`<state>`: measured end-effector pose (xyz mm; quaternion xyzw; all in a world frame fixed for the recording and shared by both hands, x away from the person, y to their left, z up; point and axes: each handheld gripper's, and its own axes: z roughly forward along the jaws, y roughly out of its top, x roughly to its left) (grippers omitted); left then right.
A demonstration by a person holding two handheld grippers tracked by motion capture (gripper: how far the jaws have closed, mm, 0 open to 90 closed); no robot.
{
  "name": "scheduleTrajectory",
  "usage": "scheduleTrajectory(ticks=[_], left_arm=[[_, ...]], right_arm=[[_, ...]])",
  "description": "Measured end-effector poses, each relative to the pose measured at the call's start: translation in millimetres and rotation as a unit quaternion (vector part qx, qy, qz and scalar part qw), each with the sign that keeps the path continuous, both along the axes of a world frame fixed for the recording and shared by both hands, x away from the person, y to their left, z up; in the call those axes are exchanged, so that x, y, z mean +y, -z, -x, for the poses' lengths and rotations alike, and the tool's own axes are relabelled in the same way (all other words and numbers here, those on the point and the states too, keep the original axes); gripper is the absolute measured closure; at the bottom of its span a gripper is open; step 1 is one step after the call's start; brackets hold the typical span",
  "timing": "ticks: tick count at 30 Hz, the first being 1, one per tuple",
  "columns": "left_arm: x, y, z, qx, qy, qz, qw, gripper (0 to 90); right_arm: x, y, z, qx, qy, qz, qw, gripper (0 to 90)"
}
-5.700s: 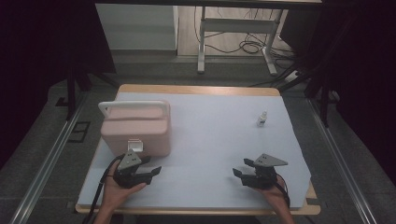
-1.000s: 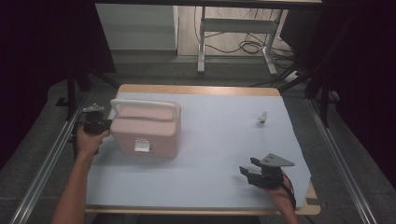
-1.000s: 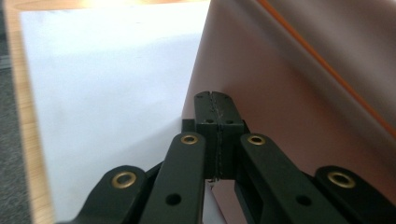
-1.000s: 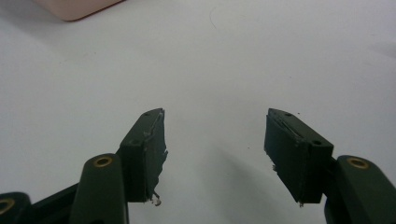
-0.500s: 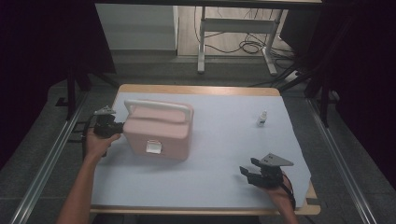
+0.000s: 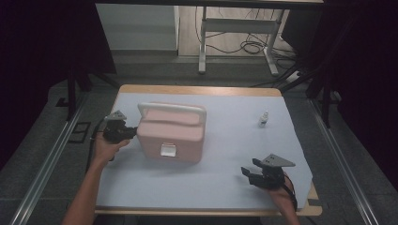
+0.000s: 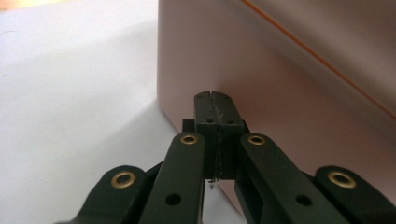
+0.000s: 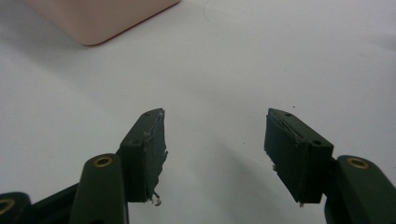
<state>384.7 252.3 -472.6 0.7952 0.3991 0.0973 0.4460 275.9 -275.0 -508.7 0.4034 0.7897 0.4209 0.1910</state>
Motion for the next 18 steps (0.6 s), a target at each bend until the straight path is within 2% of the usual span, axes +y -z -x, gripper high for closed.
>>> scheduleTrajectory(ticks=[7, 18], left_arm=[[-12.2, 2.4, 8.4, 0.0, 0.023, 0.007, 0.9997, 90.0], [-37.1, 2.2, 10.6, 0.0, 0.046, 0.007, 0.9989, 90.0]], right_arm=[[0.8, 0.2, 0.0, 0.0, 0.0, 0.001, 1.0, 38.4], [0.5, 0.1, 0.0, 0.0, -0.001, 0.002, 1.0, 38.3]])
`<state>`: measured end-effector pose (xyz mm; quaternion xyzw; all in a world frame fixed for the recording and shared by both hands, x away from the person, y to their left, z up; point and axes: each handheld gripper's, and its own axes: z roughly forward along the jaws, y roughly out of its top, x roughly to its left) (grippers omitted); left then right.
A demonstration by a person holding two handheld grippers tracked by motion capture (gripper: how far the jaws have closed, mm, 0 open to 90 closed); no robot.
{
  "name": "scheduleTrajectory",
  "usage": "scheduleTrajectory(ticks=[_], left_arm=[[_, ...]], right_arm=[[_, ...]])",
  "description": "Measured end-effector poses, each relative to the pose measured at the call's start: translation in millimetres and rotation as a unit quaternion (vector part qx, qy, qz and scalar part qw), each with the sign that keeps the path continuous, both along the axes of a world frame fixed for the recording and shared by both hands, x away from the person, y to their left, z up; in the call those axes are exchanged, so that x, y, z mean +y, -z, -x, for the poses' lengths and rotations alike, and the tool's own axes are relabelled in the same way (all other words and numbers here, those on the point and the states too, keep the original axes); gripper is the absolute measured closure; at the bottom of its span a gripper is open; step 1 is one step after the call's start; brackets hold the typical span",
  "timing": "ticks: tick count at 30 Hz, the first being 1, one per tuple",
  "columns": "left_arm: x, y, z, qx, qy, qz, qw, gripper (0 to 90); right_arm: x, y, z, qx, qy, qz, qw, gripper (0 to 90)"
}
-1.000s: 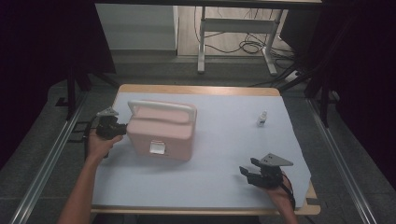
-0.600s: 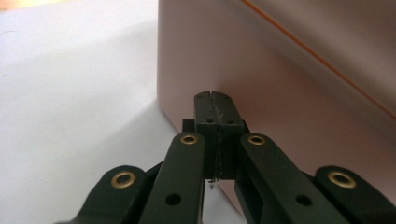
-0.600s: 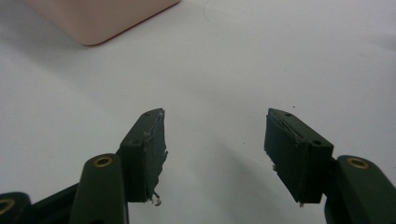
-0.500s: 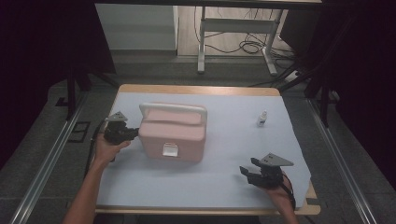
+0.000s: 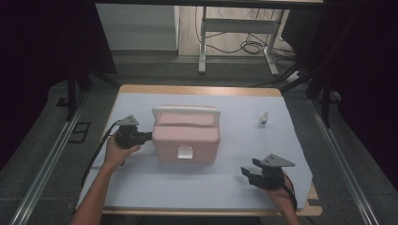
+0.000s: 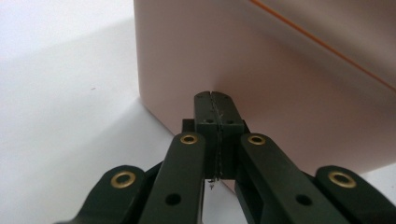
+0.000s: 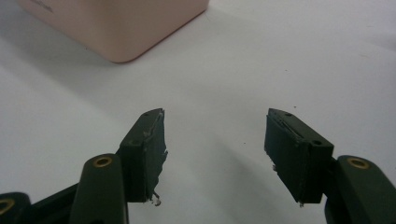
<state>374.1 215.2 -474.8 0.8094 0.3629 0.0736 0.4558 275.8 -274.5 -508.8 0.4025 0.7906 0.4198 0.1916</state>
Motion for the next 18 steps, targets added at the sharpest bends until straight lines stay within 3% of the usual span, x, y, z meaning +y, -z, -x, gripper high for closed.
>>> scheduleTrajectory(ticks=[11, 18], left_arm=[[-29.0, 1.7, 1.7, 0.005, 0.031, 0.008, 0.9995, 90.0], [-35.5, 3.7, 1.4, 0.004, 0.03, 0.01, 0.9995, 90.0]], right_arm=[[-0.7, -0.1, 0.0, 0.0, 0.0, -0.001, 1.0, 38.0], [-1.3, 0.3, -0.2, 0.002, 0.001, -0.003, 1.0, 37.7]])
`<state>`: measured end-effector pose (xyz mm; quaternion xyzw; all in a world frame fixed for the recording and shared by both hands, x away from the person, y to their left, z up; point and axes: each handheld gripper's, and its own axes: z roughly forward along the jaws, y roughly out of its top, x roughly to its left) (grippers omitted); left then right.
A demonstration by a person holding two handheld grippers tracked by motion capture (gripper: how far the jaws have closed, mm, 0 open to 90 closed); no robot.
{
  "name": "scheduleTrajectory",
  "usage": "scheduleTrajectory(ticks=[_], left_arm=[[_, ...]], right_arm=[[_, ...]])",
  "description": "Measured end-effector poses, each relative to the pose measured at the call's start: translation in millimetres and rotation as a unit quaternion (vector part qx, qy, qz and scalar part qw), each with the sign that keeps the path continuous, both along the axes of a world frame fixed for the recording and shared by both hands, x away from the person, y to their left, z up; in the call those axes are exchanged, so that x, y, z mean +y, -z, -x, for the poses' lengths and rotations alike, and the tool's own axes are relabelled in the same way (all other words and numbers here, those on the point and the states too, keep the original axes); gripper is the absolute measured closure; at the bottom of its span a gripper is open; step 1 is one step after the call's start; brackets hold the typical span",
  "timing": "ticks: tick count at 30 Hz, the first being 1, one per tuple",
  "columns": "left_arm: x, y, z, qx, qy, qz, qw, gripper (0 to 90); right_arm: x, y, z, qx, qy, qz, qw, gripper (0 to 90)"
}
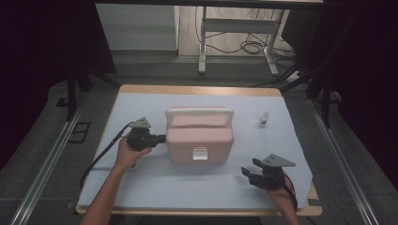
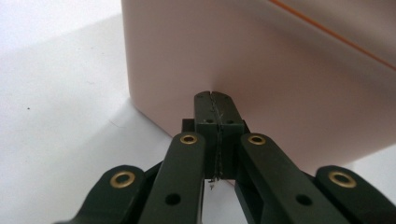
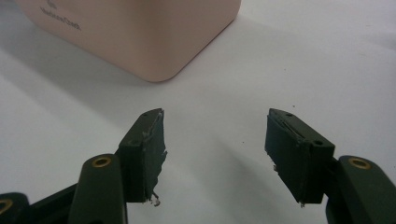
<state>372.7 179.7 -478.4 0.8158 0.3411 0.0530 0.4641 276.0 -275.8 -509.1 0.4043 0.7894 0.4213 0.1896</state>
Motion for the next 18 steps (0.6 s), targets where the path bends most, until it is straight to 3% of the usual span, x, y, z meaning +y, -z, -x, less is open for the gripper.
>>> scheduleTrajectory(ticks=[9, 14, 18], left_arm=[[0.6, 0.1, 2.3, -0.012, -0.015, -0.007, 0.9998, 83.1], [1.4, -0.1, 8.2, -0.025, -0.036, -0.018, 0.9989, 71.7], [5.3, -0.5, 14.6, -0.034, -0.051, -0.008, 0.9981, 60.2]], right_arm=[[-1.2, 0.4, 0.0, -0.004, -0.004, 0.0, 1.0, 36.4], [-2.3, -0.4, 0.7, -0.015, -0.003, -0.001, 0.9999, 35.3], [-3.9, -0.7, 0.8, -0.017, 0.001, -0.002, 0.9999, 34.8]])
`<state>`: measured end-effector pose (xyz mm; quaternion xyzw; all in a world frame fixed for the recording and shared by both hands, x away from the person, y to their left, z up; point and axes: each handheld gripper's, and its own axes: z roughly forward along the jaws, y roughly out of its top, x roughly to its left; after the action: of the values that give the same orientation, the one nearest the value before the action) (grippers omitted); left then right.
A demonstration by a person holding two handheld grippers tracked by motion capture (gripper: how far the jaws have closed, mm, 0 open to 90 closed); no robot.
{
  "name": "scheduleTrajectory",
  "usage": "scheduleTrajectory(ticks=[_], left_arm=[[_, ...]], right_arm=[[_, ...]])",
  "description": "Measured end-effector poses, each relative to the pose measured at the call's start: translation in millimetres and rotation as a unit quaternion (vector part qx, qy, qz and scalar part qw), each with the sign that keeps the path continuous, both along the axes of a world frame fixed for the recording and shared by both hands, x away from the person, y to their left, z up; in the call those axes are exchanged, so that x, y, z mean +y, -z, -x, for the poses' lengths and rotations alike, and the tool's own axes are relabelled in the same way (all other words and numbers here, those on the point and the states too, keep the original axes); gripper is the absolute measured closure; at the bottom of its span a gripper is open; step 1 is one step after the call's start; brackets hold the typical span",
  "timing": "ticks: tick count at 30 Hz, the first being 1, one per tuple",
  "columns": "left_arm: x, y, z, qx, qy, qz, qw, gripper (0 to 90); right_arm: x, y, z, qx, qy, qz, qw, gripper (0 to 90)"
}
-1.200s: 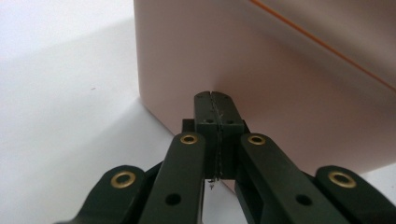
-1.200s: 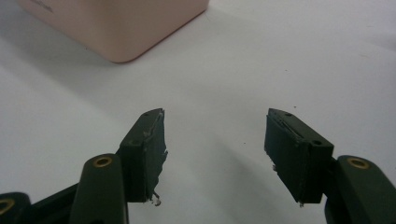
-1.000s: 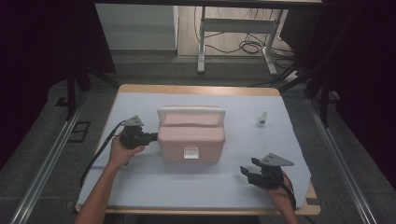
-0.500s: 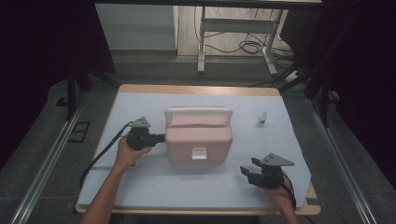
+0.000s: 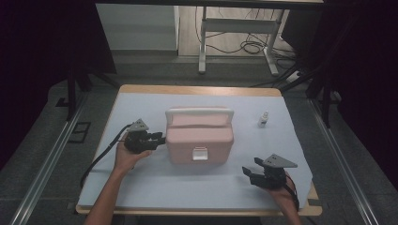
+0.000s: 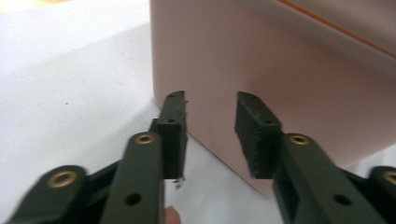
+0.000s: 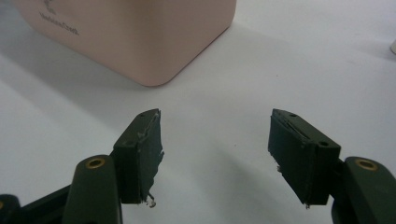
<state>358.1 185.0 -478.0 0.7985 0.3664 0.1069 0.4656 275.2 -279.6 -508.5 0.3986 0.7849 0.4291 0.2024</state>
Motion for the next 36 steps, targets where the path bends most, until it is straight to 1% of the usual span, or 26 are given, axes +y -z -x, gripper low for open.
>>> scheduleTrajectory(ticks=[1, 2, 3, 4, 5, 6, 8, 9, 11, 12, 14, 15, 16, 17, 19, 21, 22, 26, 27, 30, 31, 32, 34, 36], left_arm=[[2.2, 0.6, 1.8, 0.0, -0.003, -0.001, 1.0, 60.2], [4.1, 1.6, 3.4, 0.0, -0.006, -0.001, 1.0, 58.4], [5.8, 3.0, 5.1, 0.002, -0.008, 0.0, 1.0, 54.7], [8.5, 5.3, 8.2, 0.006, -0.011, -0.007, 0.9999, 52.4], [10.0, 6.5, 10.3, 0.005, -0.015, -0.012, 0.9998, 51.3], [10.0, 6.5, 10.3, 0.005, -0.015, -0.012, 0.9998, 50.1], [11.6, 8.9, 14.8, 0.005, -0.018, -0.021, 0.9996, 48.4], [12.1, 10.4, 17.5, 0.007, -0.018, -0.026, 0.9995, 45.9], [12.9, 13.3, 22.1, 0.006, -0.019, -0.031, 0.9993, 45.1], [13.1, 14.7, 24.6, 0.006, -0.017, -0.033, 0.9993, 43.1], [12.8, 17.8, 30.9, 0.001, -0.015, -0.033, 0.9993, 42.8], [12.8, 19.6, 34.0, 0.0, -0.014, -0.032, 0.9994, 42.1], [12.0, 22.8, 38.1, 0.002, -0.01, -0.042, 0.9991, 41.9], [12.0, 22.8, 38.1, 0.002, -0.01, -0.042, 0.9991, 41.1], [12.3, 25.2, 42.2, 0.0, -0.01, -0.056, 0.9984, 40.6], [13.6, 27.5, 46.2, 0.003, -0.012, -0.058, 0.9982, 40.5], [13.7, 29.1, 49.2, 0.0, -0.015, -0.077, 0.9969, 40.1], [11.8, 31.5, 52.0, 0.0, -0.013, -0.084, 0.9964, 39.4], [10.9, 32.2, 52.3, 0.002, -0.012, -0.087, 0.9961, 38.7], [9.0, 35.8, 52.7, 0.002, -0.016, -0.102, 0.9946, 38.3], [7.9, 37.3, 54.0, 0.006, -0.012, -0.109, 0.994, 37.6], [7.9, 37.3, 54.0, 0.006, -0.012, -0.109, 0.994, 37.4], [7.3, 37.7, 55.4, 0.005, -0.009, -0.106, 0.9943, 37.5], [6.9, 38.4, 55.3, 0.005, -0.007, -0.111, 0.9937, 37.4]], right_arm=[[-0.5, -0.1, 0.0, 0.0, 0.0, -0.001, 1.0, 34.9], [-1.1, -0.4, 0.1, 0.001, 0.0, 0.0, 1.0, 34.9], [-1.6, -0.2, 0.2, -0.001, -0.002, 0.0, 1.0, 35.2], [-1.5, 0.3, 0.0, -0.002, -0.002, 0.0, 1.0, 35.3], [-1.6, 0.5, -0.1, -0.002, -0.002, 0.002, 1.0, 35.3], [-1.6, 0.5, -0.1, -0.002, -0.002, 0.002, 1.0, 35.3], [-0.8, 1.6, -0.2, -0.001, -0.004, 0.006, 1.0, 35.3], [-0.3, 2.0, -0.5, 0.005, -0.003, 0.007, 1.0, 35.4], [-0.1, 2.0, -0.6, 0.007, -0.004, 0.007, 0.9999, 35.6], [0.2, 1.7, -0.7, 0.012, -0.008, 0.008, 0.9999, 35.3], [0.3, 1.7, -0.6, 0.013, -0.009, 0.01, 0.9998, 35.0], [0.8, 1.8, -1.0, 0.017, -0.006, 0.017, 0.9997, 33.2], [0.8, 1.9, -1.4, 0.02, -0.005, 0.019, 0.9996, 32.6], [1.0, 2.2, -2.0, 0.023, -0.002, 0.021, 0.9995, 32.0], [1.3, 2.5, -2.7, 0.027, 0.0, 0.023, 0.9994, 30.7], [1.4, 2.5, -3.0, 0.029, 0.003, 0.024, 0.9993, 30.2], [1.3, 2.2, -3.6, 0.032, 0.007, 0.025, 0.9992, 29.4], [0.2, 1.9, -5.0, 0.035, 0.014, 0.026, 0.9989, 29.0], [-0.7, 1.4, -5.6, 0.042, 0.02, 0.024, 0.9986, 28.9], [-2.4, -0.1, -6.7, 0.049, 0.025, 0.026, 0.9982, 28.9], [-3.5, -1.9, -7.9, 0.052, 0.03, 0.03, 0.9978, 29.0], [-3.5, -1.9, -7.9, 0.052, 0.03, 0.03, 0.9978, 29.0], [-3.8, -5.5, -12.6, 0.063, 0.031, 0.039, 0.9968, 29.0], [-3.3, -7.2, -14.7, 0.065, 0.032, 0.044, 0.9964, 29.2]])
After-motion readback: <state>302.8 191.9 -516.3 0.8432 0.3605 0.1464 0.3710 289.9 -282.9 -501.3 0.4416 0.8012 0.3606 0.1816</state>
